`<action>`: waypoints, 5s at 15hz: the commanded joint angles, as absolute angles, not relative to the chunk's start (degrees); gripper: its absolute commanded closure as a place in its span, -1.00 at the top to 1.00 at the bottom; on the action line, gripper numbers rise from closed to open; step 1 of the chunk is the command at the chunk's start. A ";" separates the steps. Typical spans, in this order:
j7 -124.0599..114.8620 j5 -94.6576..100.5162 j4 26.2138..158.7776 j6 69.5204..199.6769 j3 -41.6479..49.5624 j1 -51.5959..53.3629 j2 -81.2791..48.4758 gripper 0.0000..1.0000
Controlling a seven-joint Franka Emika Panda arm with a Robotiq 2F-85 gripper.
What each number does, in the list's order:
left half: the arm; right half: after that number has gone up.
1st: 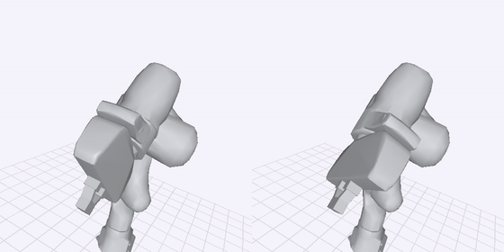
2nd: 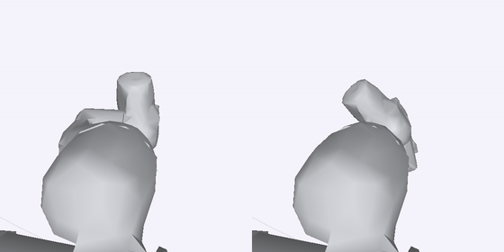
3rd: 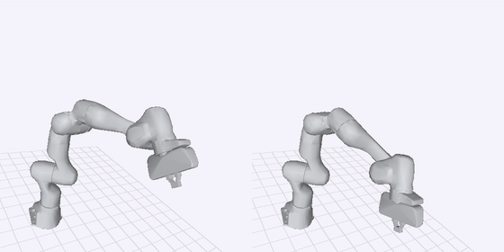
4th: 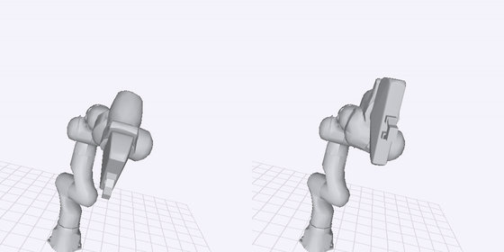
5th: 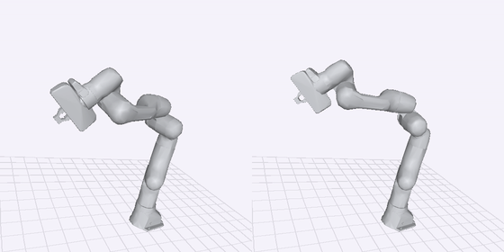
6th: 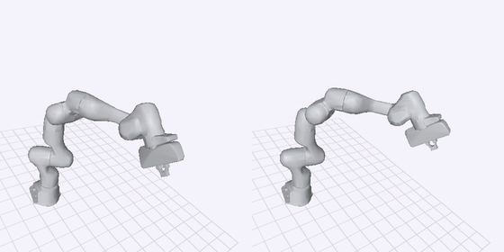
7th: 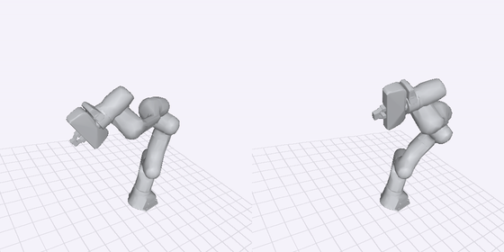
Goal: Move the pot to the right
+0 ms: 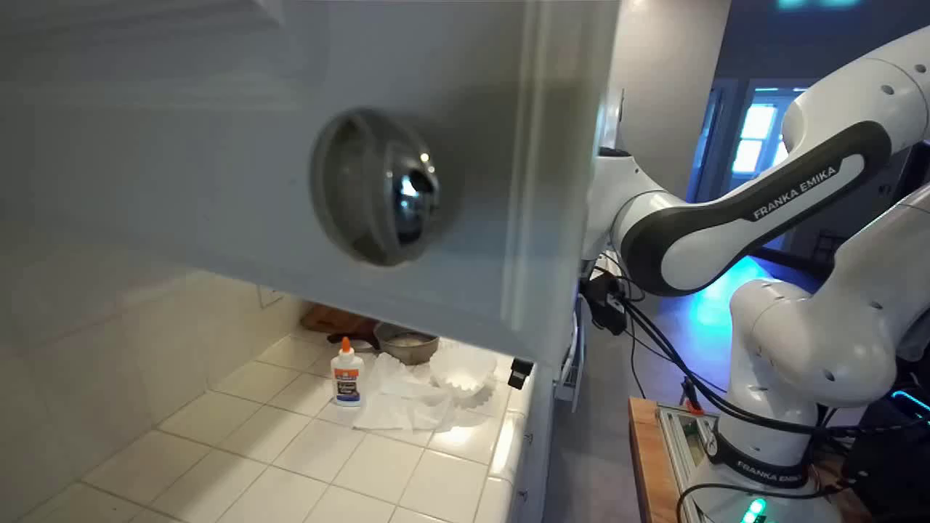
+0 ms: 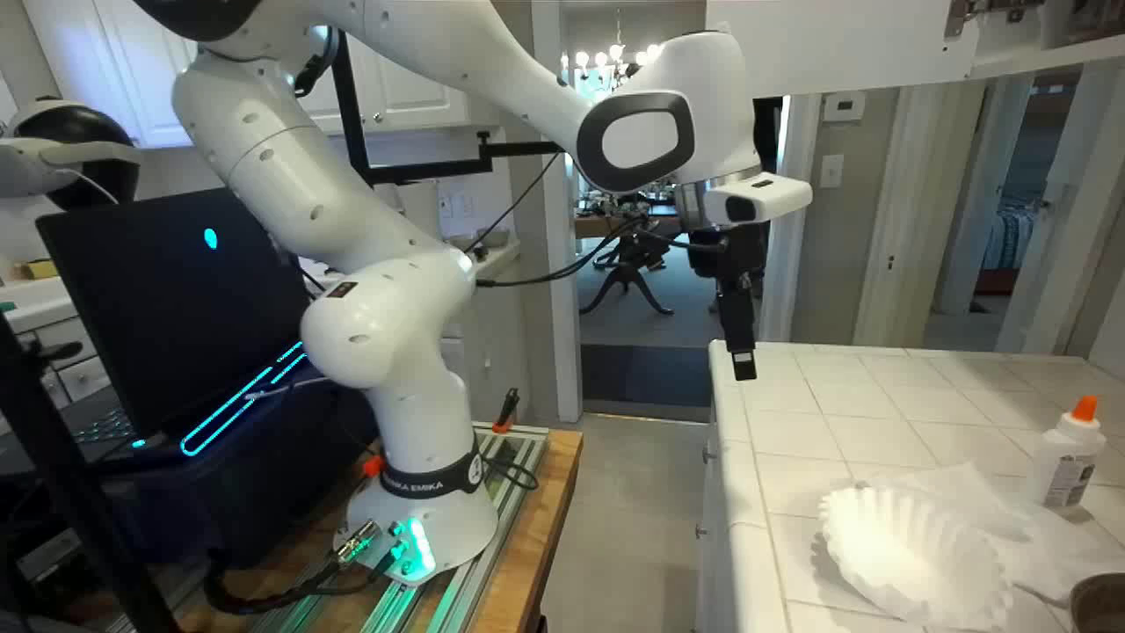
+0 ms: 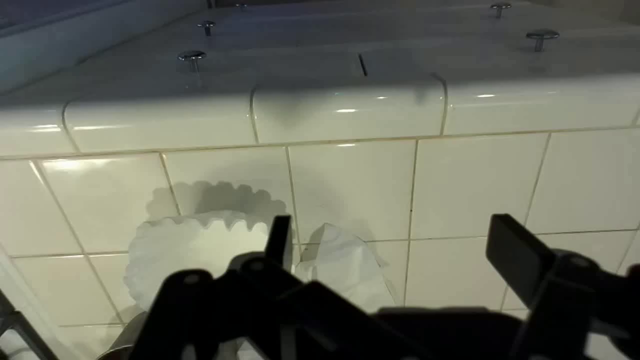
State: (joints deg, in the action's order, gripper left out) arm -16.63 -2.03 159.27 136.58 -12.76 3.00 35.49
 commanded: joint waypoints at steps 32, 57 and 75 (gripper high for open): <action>-16.87 -1.64 159.18 136.37 -12.26 3.43 35.41 1.00; 12.90 -1.53 142.15 147.53 4.04 2.24 14.57 1.00; 18.87 -2.19 126.42 149.65 4.25 -3.39 -6.33 1.00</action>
State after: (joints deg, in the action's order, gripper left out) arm 15.00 -0.81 130.41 150.05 4.86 -2.32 -2.64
